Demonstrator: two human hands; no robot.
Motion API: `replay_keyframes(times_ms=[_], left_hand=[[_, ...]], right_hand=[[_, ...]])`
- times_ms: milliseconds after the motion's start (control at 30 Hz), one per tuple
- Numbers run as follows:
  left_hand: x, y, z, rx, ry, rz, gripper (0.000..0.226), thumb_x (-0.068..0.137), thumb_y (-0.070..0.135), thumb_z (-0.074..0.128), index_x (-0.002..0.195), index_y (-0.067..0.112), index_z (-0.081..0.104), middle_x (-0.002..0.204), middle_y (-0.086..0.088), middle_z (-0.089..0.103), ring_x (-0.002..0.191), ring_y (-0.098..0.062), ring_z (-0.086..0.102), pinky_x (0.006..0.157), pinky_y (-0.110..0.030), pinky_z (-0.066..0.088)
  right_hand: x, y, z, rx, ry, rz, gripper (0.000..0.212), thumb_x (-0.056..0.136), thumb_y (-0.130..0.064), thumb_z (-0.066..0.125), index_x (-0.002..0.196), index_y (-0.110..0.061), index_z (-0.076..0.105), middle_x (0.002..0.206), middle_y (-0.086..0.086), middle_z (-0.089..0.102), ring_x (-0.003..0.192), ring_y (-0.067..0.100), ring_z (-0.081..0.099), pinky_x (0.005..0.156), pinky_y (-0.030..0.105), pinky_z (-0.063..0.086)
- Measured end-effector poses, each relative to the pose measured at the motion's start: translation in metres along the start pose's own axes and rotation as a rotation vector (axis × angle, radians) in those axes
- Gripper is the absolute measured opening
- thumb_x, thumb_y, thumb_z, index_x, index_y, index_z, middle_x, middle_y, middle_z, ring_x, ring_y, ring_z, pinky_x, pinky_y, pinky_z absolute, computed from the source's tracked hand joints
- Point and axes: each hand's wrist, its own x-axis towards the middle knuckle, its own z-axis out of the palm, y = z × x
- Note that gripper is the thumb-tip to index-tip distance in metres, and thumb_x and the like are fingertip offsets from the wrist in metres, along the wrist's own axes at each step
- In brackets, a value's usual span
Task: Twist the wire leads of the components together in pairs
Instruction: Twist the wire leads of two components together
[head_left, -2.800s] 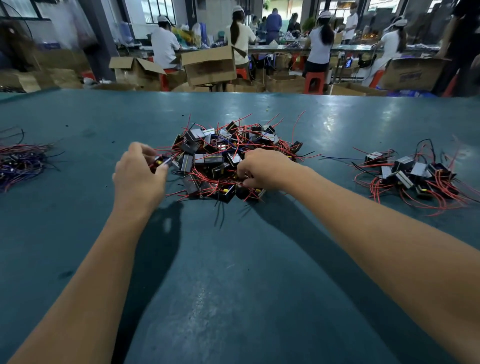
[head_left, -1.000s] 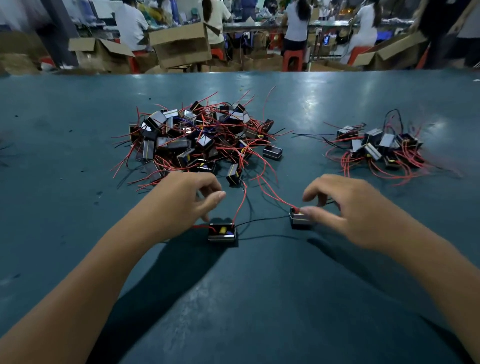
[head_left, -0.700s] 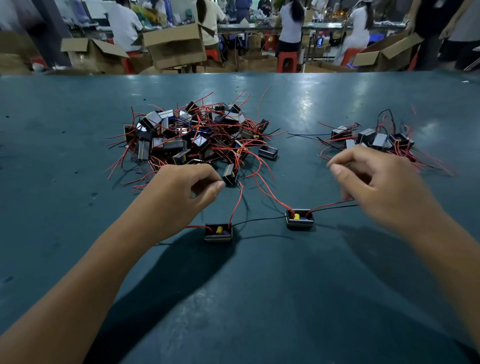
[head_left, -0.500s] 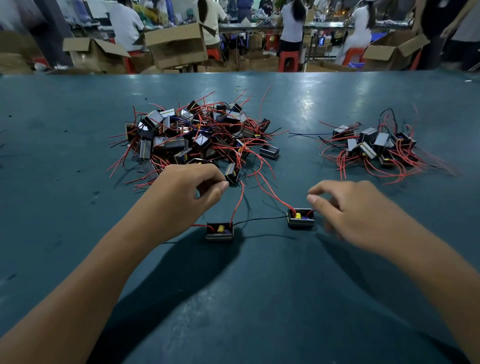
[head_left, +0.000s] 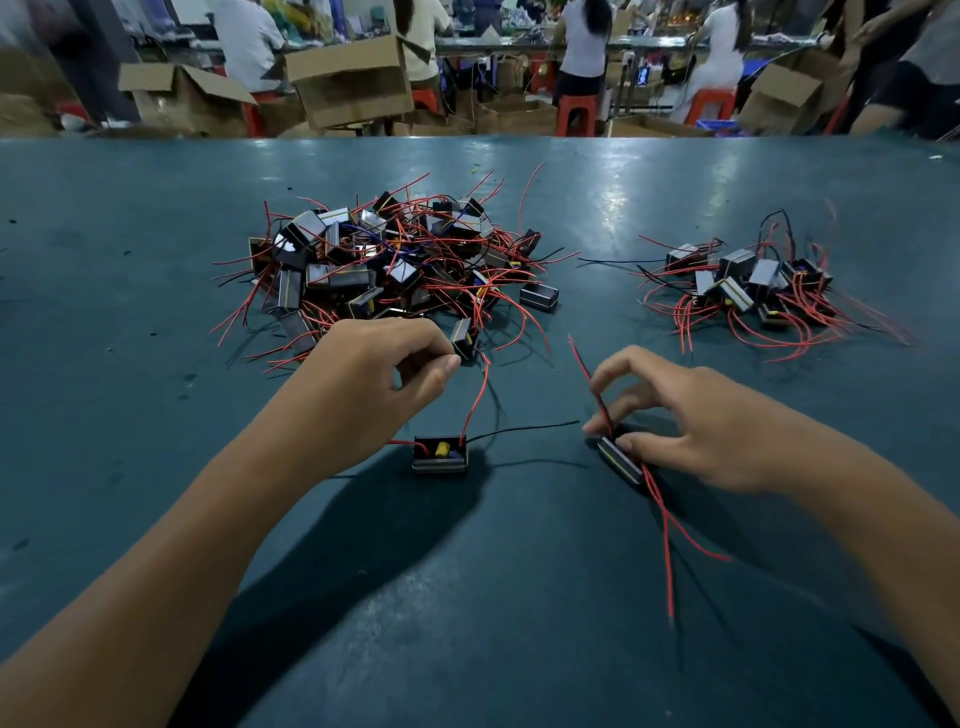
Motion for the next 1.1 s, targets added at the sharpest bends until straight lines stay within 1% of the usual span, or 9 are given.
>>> replay_keyframes(times_ms=[133, 200, 300, 367, 500, 733, 867, 967, 1100], left_hand=[[-0.001, 0.002, 0.001, -0.002, 0.007, 0.003, 0.010, 0.094, 0.012, 0.066, 0.085, 0.011, 0.068, 0.071, 0.009, 0.061, 0.070, -0.004, 0.054, 0.065, -0.007, 0.037], [-0.001, 0.004, 0.002, -0.003, 0.008, 0.008, 0.009, 0.094, 0.011, 0.067, 0.085, 0.011, 0.068, 0.071, 0.007, 0.061, 0.069, -0.008, 0.053, 0.065, -0.008, 0.037], [-0.001, 0.007, 0.006, -0.002, -0.005, 0.023, 0.011, 0.094, 0.012, 0.067, 0.084, 0.011, 0.067, 0.070, 0.007, 0.060, 0.067, -0.010, 0.050, 0.063, -0.013, 0.036], [0.000, 0.009, 0.008, -0.005, -0.014, 0.036, 0.012, 0.095, 0.013, 0.066, 0.083, 0.012, 0.066, 0.069, 0.009, 0.057, 0.064, -0.009, 0.048, 0.062, -0.015, 0.035], [-0.001, 0.013, 0.010, -0.034, -0.041, 0.053, 0.012, 0.095, 0.013, 0.064, 0.083, 0.013, 0.065, 0.070, 0.012, 0.056, 0.064, -0.004, 0.049, 0.062, -0.012, 0.035], [-0.002, 0.013, 0.012, -0.026, -0.056, 0.048, 0.011, 0.096, 0.014, 0.065, 0.085, 0.015, 0.066, 0.072, 0.013, 0.058, 0.065, -0.004, 0.053, 0.063, -0.012, 0.036], [-0.002, 0.013, 0.013, -0.027, -0.020, 0.033, 0.011, 0.095, 0.013, 0.065, 0.084, 0.014, 0.066, 0.071, 0.013, 0.057, 0.065, -0.001, 0.051, 0.063, -0.010, 0.034], [-0.002, 0.012, 0.012, -0.024, 0.030, 0.000, 0.009, 0.095, 0.013, 0.066, 0.086, 0.011, 0.068, 0.072, 0.010, 0.060, 0.067, -0.003, 0.051, 0.064, -0.011, 0.036], [-0.002, 0.018, 0.013, -0.082, -0.010, 0.020, 0.006, 0.092, 0.012, 0.070, 0.086, 0.012, 0.069, 0.073, 0.011, 0.061, 0.066, -0.004, 0.053, 0.064, -0.009, 0.035]], right_hand=[[-0.002, 0.000, -0.002, -0.013, 0.083, 0.027, 0.068, 0.097, -0.015, 0.060, 0.143, -0.051, 0.025, 0.107, -0.037, 0.066, 0.103, -0.004, 0.063, 0.094, 0.021, 0.043], [-0.003, 0.000, -0.005, 0.026, 0.226, 0.053, 0.048, 0.097, -0.016, 0.057, 0.135, -0.043, 0.043, 0.100, -0.028, 0.070, 0.098, -0.005, 0.064, 0.089, 0.021, 0.046], [-0.003, -0.007, -0.005, -0.020, 0.401, 0.098, 0.002, 0.094, -0.031, 0.061, 0.094, -0.032, 0.063, 0.077, -0.014, 0.069, 0.075, 0.000, 0.062, 0.069, 0.018, 0.046], [-0.005, -0.014, -0.001, -0.086, 0.389, 0.147, 0.018, 0.087, -0.046, 0.066, 0.082, -0.029, 0.061, 0.070, -0.012, 0.065, 0.069, 0.002, 0.059, 0.062, 0.017, 0.043], [-0.009, -0.026, 0.004, -0.287, 0.230, 0.274, 0.055, 0.060, -0.080, 0.061, 0.091, -0.034, 0.053, 0.083, -0.018, 0.059, 0.078, 0.000, 0.055, 0.071, 0.032, 0.050], [-0.009, -0.025, -0.001, -0.395, 0.080, 0.182, 0.033, 0.083, -0.033, 0.074, 0.098, -0.037, 0.045, 0.094, -0.022, 0.056, 0.095, 0.011, 0.058, 0.084, 0.036, 0.050], [-0.012, -0.023, -0.006, -0.440, 0.055, 0.105, 0.034, 0.089, -0.031, 0.069, 0.117, -0.031, 0.050, 0.119, -0.017, 0.058, 0.115, 0.009, 0.055, 0.101, 0.031, 0.042], [-0.017, -0.030, -0.007, -0.398, 0.254, 0.001, 0.030, 0.091, -0.025, 0.065, 0.120, -0.027, 0.056, 0.121, -0.015, 0.061, 0.114, 0.007, 0.055, 0.101, 0.027, 0.041], [-0.020, -0.046, -0.004, -0.147, 0.468, -0.053, 0.020, 0.090, -0.009, 0.063, 0.099, -0.027, 0.063, 0.095, -0.018, 0.067, 0.090, 0.002, 0.063, 0.082, 0.017, 0.046]])
